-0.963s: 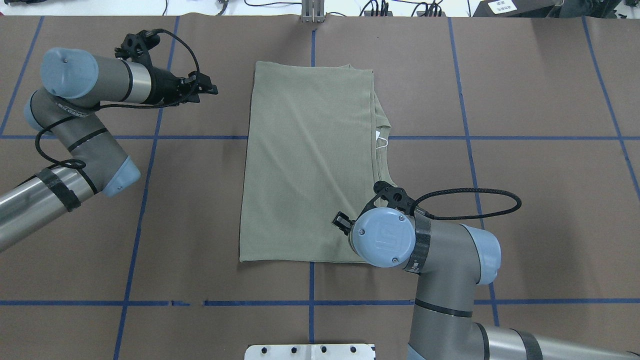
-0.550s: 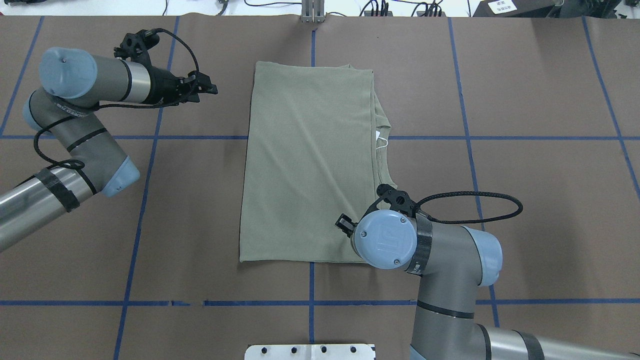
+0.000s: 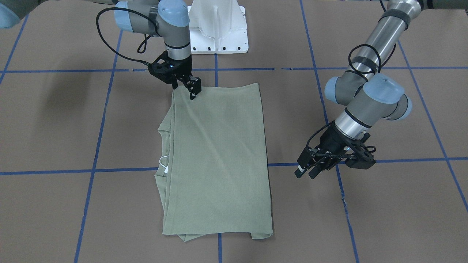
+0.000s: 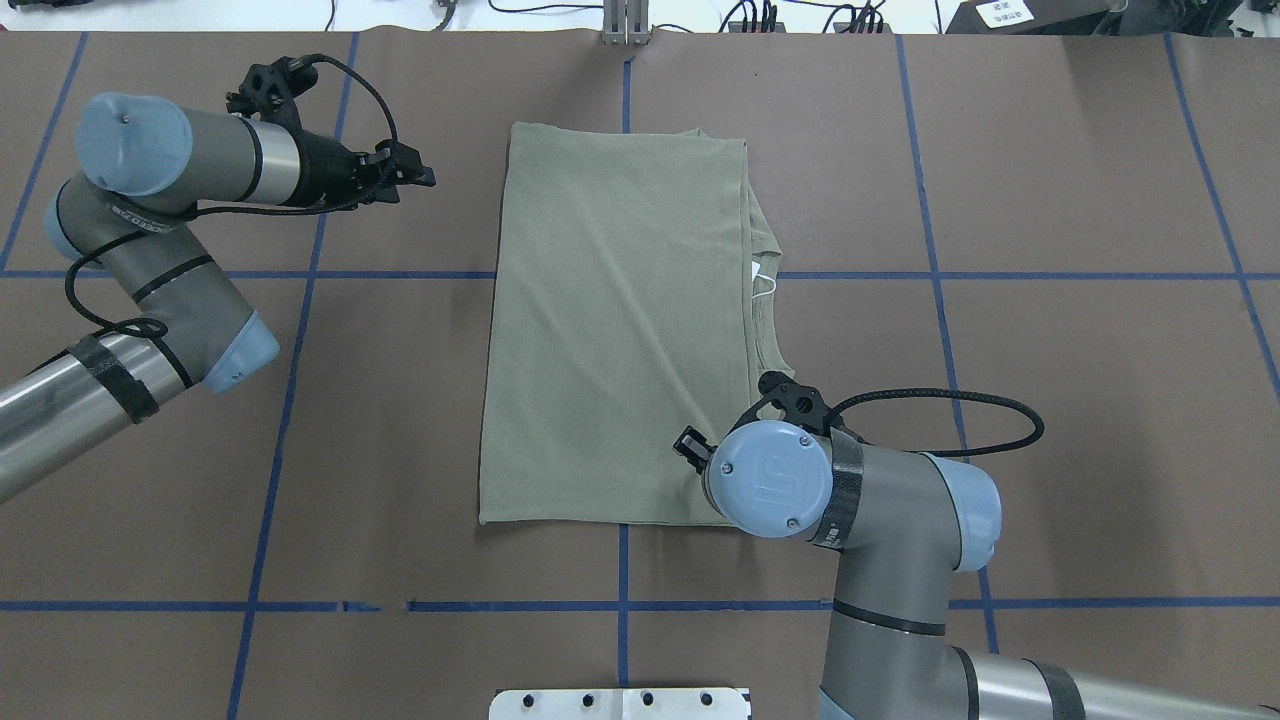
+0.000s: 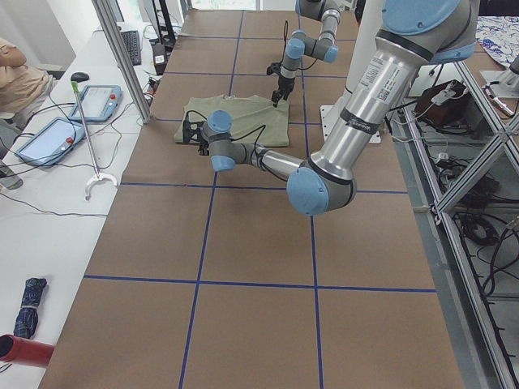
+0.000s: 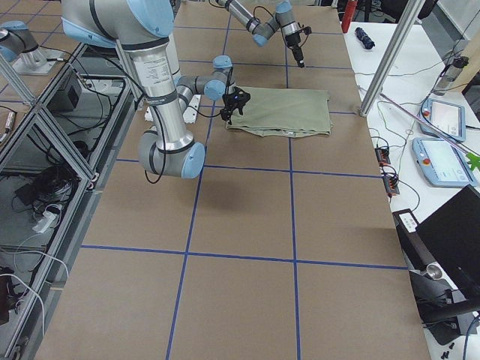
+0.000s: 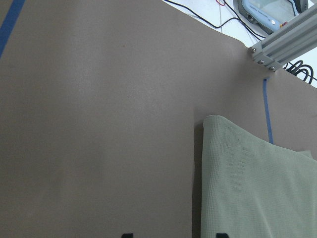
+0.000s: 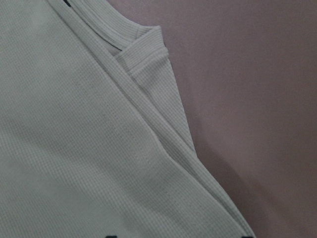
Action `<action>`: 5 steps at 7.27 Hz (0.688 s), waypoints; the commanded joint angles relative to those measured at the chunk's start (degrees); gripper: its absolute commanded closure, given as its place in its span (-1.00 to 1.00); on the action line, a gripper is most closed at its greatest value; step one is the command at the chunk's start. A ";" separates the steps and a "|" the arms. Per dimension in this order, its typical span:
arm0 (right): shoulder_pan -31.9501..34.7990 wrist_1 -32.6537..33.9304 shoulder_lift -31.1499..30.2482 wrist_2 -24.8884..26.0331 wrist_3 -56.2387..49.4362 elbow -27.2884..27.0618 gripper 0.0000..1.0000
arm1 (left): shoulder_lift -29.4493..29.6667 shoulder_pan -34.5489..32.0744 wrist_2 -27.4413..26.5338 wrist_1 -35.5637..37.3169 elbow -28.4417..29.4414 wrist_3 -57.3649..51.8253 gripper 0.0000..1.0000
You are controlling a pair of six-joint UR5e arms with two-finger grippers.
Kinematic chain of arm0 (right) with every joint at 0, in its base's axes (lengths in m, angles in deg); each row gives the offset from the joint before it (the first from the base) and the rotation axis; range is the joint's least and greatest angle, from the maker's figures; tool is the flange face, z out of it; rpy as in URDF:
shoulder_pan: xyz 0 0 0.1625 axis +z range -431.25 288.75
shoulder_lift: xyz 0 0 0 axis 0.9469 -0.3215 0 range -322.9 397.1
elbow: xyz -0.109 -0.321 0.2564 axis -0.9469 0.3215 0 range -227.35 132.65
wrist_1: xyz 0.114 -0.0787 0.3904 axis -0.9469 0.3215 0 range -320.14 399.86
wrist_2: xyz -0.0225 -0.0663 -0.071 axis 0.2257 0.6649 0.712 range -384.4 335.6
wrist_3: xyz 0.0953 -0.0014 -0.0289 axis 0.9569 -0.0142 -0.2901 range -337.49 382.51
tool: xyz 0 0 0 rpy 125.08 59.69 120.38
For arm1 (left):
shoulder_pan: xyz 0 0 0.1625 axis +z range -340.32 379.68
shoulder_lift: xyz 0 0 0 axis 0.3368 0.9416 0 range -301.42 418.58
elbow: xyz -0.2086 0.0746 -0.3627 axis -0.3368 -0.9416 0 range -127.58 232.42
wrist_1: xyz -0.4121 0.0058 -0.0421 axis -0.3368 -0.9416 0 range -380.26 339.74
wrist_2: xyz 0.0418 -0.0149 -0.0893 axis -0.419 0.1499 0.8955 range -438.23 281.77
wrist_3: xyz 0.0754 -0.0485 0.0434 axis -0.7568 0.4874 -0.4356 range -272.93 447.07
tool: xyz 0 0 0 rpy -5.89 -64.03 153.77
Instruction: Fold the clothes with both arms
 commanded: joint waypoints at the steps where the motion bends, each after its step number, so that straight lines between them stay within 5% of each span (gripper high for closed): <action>1: 0.00 -0.58 0.01 -0.12 0.14 1.06 -0.69 | 0.00 -0.03 0.00 0.00 -0.28 0.00 -0.28; 2: -0.09 -0.67 0.01 -0.21 0.14 0.98 -0.56 | -0.09 -0.12 0.00 0.17 -0.63 0.00 -0.28; 3: -0.09 -0.58 0.01 -0.21 0.40 0.98 -0.02 | -0.09 -0.21 -0.09 0.18 -0.81 0.00 -0.28; 4: -0.09 -0.58 -0.08 -0.38 1.44 1.07 0.92 | -0.09 -0.21 -0.09 0.18 -0.81 0.00 -0.28; 5: -0.18 -0.58 -0.43 -0.73 1.37 1.07 1.00 | -0.18 -0.21 0.00 0.26 -1.33 0.00 -0.28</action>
